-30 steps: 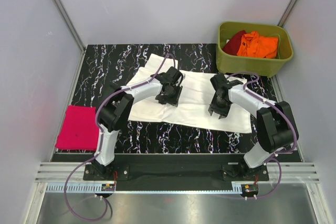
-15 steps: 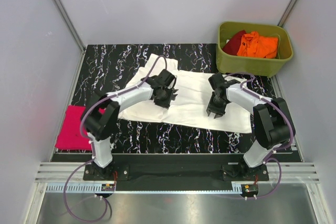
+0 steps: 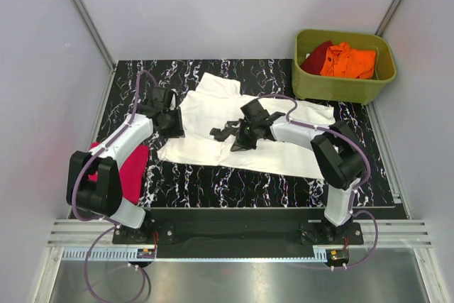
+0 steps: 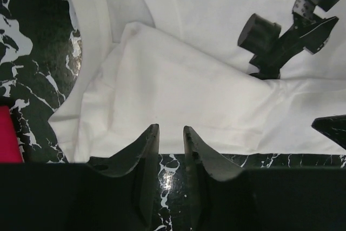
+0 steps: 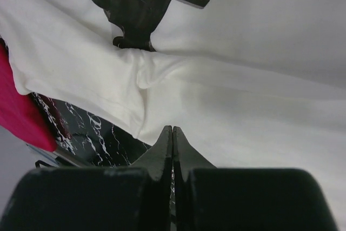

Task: Fold and stack the t-shirts
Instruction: Fold the tshirt

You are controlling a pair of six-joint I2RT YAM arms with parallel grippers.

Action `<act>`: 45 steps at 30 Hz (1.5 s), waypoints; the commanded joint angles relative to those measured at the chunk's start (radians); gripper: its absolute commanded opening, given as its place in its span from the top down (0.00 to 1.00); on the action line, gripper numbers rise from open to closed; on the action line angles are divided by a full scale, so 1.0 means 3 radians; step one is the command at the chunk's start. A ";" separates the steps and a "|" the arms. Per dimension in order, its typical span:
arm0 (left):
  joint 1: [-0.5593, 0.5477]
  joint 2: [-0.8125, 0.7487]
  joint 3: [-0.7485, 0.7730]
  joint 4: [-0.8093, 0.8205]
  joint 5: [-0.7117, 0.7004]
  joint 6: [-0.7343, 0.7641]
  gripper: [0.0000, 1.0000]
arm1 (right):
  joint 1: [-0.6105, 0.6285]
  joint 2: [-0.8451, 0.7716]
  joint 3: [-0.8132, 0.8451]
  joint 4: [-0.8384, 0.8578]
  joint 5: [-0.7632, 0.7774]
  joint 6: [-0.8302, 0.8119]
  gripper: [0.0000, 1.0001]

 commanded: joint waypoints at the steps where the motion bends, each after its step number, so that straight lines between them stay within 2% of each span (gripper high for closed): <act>1: 0.0136 -0.0145 -0.0109 0.0091 0.0321 0.0008 0.69 | 0.0070 0.0103 0.0123 0.0323 -0.0073 0.0225 1.00; 4: 0.0228 -0.0201 -0.0206 0.0086 0.0250 -0.0094 0.72 | 0.0086 0.0221 0.0143 0.0400 -0.0093 0.0301 1.00; 7: 0.0300 -0.0268 -0.0303 -0.0011 0.0041 -0.0166 0.80 | 0.0132 0.0323 0.0199 0.0430 -0.0088 0.0337 1.00; 14: 0.0469 -0.0329 -0.0395 -0.0155 -0.0302 -0.0181 0.83 | 0.0193 0.0421 0.0245 0.0436 -0.0032 0.0439 1.00; 20: 0.0520 -0.0370 -0.0533 -0.0211 -0.0359 -0.0217 0.83 | 0.0198 0.0441 0.0225 0.0431 0.0004 0.0465 1.00; 28: 0.0566 -0.0151 -0.0590 -0.0221 -0.0461 -0.0329 0.88 | 0.0198 0.0559 0.0317 0.0472 0.0025 0.0450 1.00; 34: 0.0576 0.0074 -0.0625 -0.0247 -0.0553 -0.0462 0.92 | 0.0198 0.0538 0.0373 0.0446 0.0218 0.0444 1.00; 45: 0.0576 0.0172 -0.0687 -0.0186 -0.0599 -0.0468 0.92 | 0.0132 0.0625 0.0573 0.0415 0.0429 0.0465 1.00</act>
